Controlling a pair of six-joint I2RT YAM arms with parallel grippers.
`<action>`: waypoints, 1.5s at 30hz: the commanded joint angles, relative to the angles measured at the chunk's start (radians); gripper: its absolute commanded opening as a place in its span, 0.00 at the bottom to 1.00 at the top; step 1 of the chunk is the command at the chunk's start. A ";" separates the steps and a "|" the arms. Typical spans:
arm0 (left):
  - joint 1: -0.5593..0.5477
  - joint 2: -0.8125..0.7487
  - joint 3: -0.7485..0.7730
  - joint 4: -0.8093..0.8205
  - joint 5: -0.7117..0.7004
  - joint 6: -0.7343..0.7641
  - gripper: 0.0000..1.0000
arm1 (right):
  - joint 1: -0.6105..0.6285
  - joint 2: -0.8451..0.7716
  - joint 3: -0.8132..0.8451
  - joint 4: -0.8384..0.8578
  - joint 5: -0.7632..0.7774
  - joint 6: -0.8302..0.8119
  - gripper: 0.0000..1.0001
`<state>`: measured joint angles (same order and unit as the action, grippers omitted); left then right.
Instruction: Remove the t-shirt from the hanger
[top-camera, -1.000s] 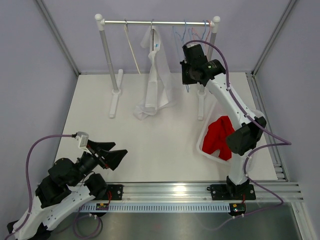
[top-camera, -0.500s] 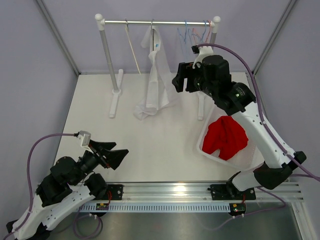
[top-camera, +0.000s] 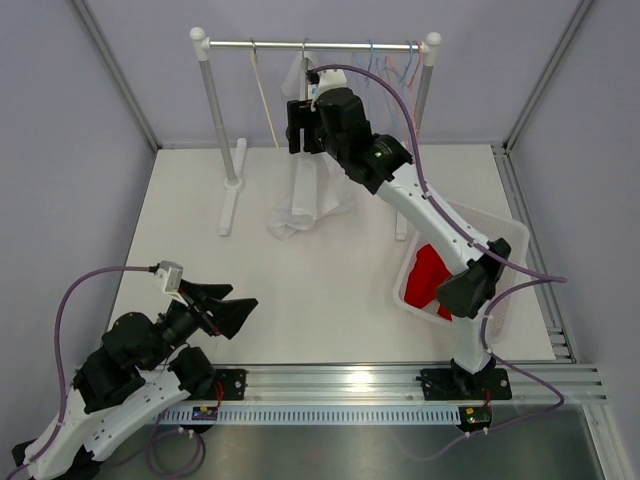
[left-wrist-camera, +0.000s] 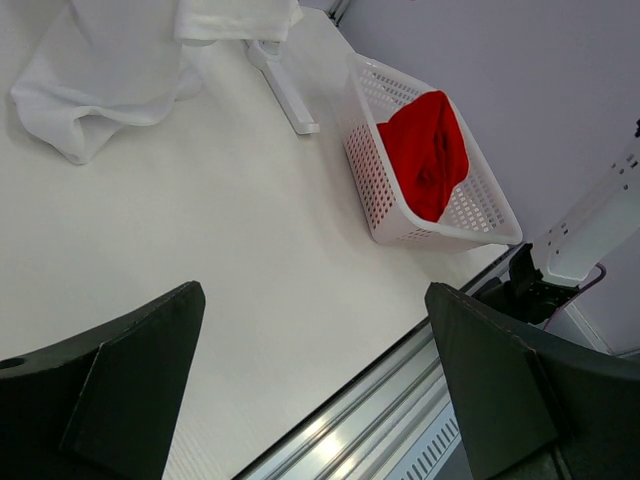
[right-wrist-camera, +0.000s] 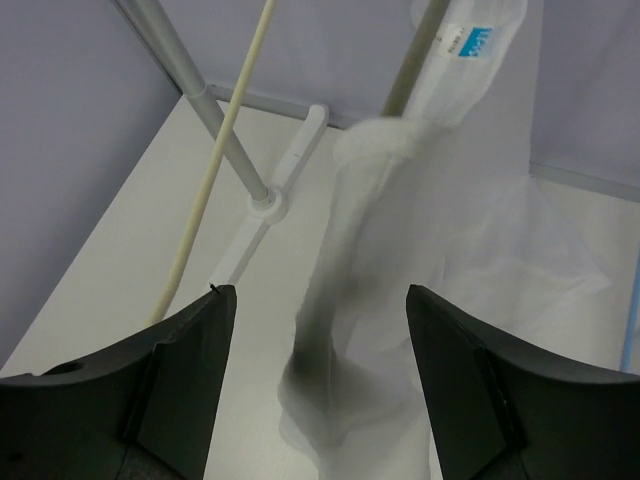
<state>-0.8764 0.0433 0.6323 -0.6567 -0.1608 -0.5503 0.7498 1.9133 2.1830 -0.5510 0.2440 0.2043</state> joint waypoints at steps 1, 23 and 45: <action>0.005 0.017 0.001 0.032 0.009 0.003 0.99 | 0.000 0.079 0.185 0.005 0.089 -0.069 0.77; 0.014 0.041 0.003 0.032 0.024 0.006 0.99 | 0.036 0.104 0.103 0.354 0.330 -0.388 0.00; 0.014 0.220 0.110 0.222 0.121 -0.069 0.98 | 0.048 -0.209 -0.405 0.669 0.299 -0.295 0.00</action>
<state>-0.8680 0.2455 0.6838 -0.5495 -0.0769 -0.5991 0.7849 1.7706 1.8301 0.0154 0.5377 -0.1333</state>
